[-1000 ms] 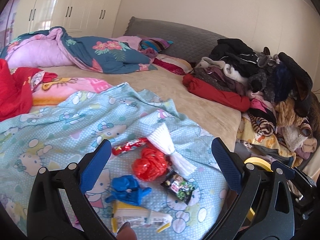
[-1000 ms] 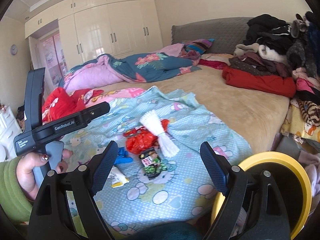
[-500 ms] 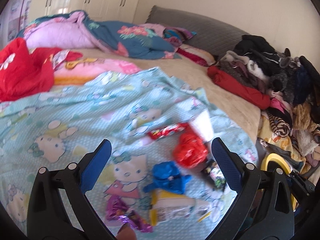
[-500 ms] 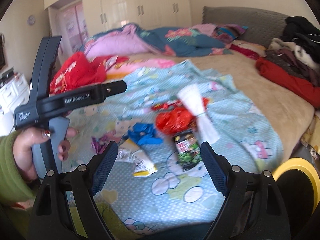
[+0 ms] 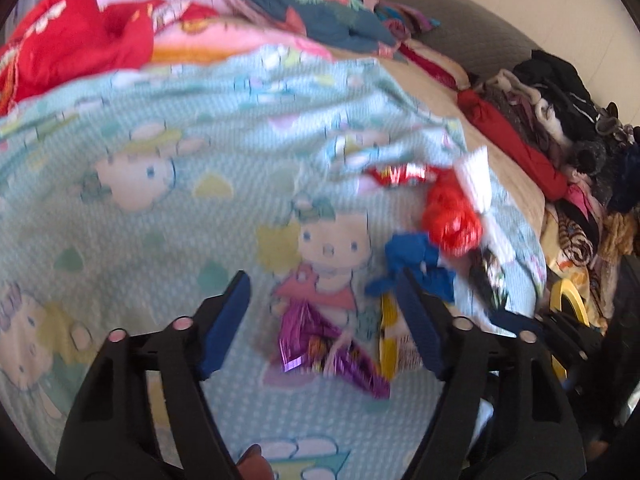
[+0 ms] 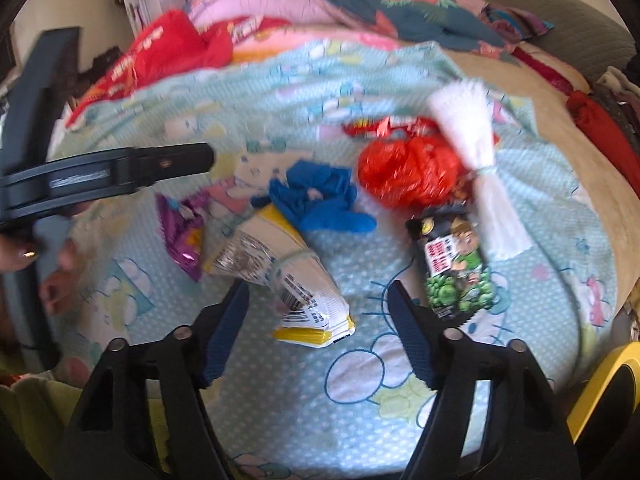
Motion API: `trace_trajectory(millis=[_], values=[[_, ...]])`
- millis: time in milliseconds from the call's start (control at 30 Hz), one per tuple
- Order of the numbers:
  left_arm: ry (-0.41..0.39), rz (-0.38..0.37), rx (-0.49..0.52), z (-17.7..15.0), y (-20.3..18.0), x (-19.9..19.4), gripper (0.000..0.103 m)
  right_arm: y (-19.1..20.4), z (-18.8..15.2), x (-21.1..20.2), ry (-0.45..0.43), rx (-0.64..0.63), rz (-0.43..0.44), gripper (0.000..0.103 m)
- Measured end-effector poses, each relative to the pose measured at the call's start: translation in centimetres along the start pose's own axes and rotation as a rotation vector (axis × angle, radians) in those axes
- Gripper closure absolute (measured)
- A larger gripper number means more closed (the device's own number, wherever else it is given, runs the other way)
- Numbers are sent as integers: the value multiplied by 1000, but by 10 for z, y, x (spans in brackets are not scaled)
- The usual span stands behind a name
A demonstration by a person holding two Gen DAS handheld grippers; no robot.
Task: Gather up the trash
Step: 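Lower the left tool toward the purple wrapper while the right tool approaches the white-yellow packet, then close the left tool on the purple wrapper while the right tool grasps the white-yellow packet, then carry the wrapper and packet in both tools over the yellow-rimmed bin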
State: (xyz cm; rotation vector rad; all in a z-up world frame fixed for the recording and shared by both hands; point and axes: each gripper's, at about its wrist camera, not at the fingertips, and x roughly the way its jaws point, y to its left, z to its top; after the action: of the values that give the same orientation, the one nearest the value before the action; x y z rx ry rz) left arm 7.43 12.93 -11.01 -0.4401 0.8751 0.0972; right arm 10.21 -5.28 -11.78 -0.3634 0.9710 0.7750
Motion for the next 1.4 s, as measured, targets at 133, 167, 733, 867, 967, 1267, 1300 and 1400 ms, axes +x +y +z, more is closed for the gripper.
trace_trajectory(millis=[133,167,733,867,967,1267,1300,1400], values=[[64,-13,-10,-13,0,9,47,-2,-3,16,46,8,16,66],[76,-14,-12,-15,0,12,51,-3,-4,15,40,14,21,66],[45,-60,64,-10,-26,9,79,-39,-26,-38,-68,226,73,68],[2,-87,90,0,-44,0,80,-50,-28,-56,-123,259,61,68],[-23,-101,105,5,-56,-6,80,-57,-29,-67,-155,274,48,70],[-60,-140,145,10,-90,-16,80,-73,-32,-92,-233,313,33,70],[-62,-144,149,10,-93,-17,80,-75,-33,-94,-241,318,32,70],[-70,-160,164,11,-107,-19,80,-81,-37,-103,-262,332,23,70]])
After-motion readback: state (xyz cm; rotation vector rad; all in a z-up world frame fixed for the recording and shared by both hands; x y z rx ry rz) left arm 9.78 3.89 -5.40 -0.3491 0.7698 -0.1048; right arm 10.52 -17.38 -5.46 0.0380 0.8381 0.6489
